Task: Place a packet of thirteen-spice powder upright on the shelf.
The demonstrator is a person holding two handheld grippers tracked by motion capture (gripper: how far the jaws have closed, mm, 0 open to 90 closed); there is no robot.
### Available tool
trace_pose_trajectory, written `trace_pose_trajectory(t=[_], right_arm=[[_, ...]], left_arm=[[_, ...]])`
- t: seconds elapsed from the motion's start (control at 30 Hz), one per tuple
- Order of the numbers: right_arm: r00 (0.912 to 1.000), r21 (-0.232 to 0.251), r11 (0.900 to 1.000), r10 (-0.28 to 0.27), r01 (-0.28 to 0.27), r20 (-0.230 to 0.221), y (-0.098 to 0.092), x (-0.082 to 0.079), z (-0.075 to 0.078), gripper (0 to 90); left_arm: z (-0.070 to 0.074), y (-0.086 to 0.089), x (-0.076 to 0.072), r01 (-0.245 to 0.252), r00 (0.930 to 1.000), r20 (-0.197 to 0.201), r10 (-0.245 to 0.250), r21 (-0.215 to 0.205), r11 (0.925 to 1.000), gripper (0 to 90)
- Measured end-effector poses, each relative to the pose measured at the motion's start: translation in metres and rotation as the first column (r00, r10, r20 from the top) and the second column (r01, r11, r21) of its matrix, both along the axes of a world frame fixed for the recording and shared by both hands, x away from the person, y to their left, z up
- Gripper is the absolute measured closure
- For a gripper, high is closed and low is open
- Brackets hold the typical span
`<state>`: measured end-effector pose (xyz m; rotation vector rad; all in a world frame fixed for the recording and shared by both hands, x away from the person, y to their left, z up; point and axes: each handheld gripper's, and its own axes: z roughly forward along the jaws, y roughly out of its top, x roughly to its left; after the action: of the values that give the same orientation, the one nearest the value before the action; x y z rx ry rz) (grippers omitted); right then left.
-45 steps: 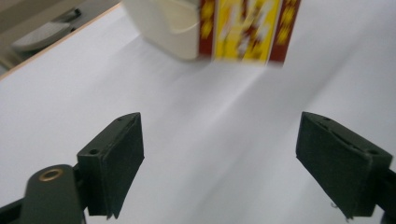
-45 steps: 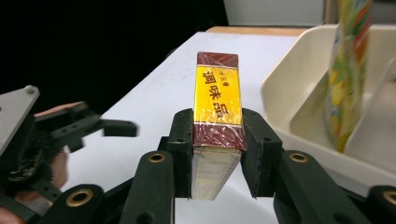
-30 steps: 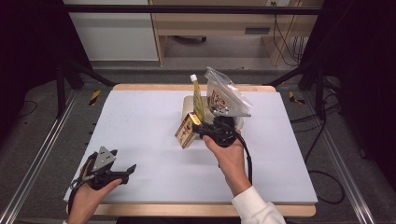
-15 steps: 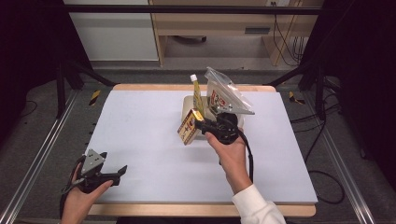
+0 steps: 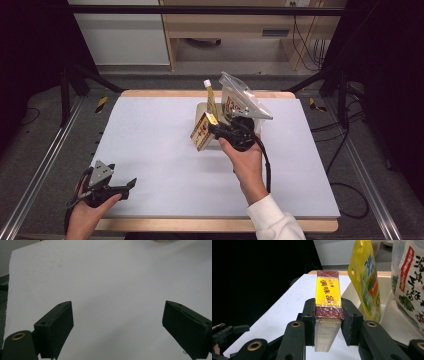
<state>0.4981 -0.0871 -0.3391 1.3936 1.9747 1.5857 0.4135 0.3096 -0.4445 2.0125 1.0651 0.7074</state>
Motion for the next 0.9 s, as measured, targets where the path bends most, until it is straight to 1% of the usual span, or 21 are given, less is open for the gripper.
trace_pose_trajectory(t=[0.07,0.13,0.33,0.53,0.63,0.73,0.77,0.9], right_arm=[[1.0000,-0.001,1.000,0.000,0.000,0.003,0.001,0.000,0.001,68.0],[1.0000,-0.002,1.000,-0.003,0.003,0.007,0.002,0.001,0.003,68.0],[0.9997,-0.002,1.000,-0.010,0.010,0.024,0.005,0.001,0.006,68.0],[0.9978,-0.015,0.999,-0.042,0.043,0.051,0.006,0.001,0.008,68.0],[0.9970,-0.023,0.999,-0.048,0.049,0.061,0.007,0.000,0.007,68.0],[0.9951,-0.029,0.997,-0.064,0.066,0.076,0.009,-0.001,0.006,68.0],[0.9933,-0.031,0.997,-0.073,0.076,0.089,0.010,-0.001,0.006,68.0],[0.9889,-0.049,0.994,-0.092,0.098,0.116,0.014,-0.004,0.006,68.0]], left_arm=[[0.000,0.000,0.000,0.001,1.0000,-0.001,-0.001,0.001,1.0000,9.7],[0.000,0.000,0.000,-0.003,1.0000,0.002,0.003,-0.008,1.0000,9.7],[0.000,-0.001,0.000,0.002,1.0000,0.002,-0.002,-0.003,1.0000,9.8],[0.000,-0.002,0.000,0.002,1.0000,0.004,-0.002,0.000,1.0000,9.8],[0.000,-0.001,0.000,0.001,1.0000,0.005,-0.001,-0.001,1.0000,9.8],[0.000,-0.001,0.000,0.001,1.0000,0.007,-0.001,-0.002,1.0000,9.7],[0.000,-0.001,0.000,0.001,1.0000,0.006,-0.001,-0.001,1.0000,9.7],[0.000,-0.002,-0.001,0.005,1.0000,0.006,-0.005,0.001,1.0000,9.7]])
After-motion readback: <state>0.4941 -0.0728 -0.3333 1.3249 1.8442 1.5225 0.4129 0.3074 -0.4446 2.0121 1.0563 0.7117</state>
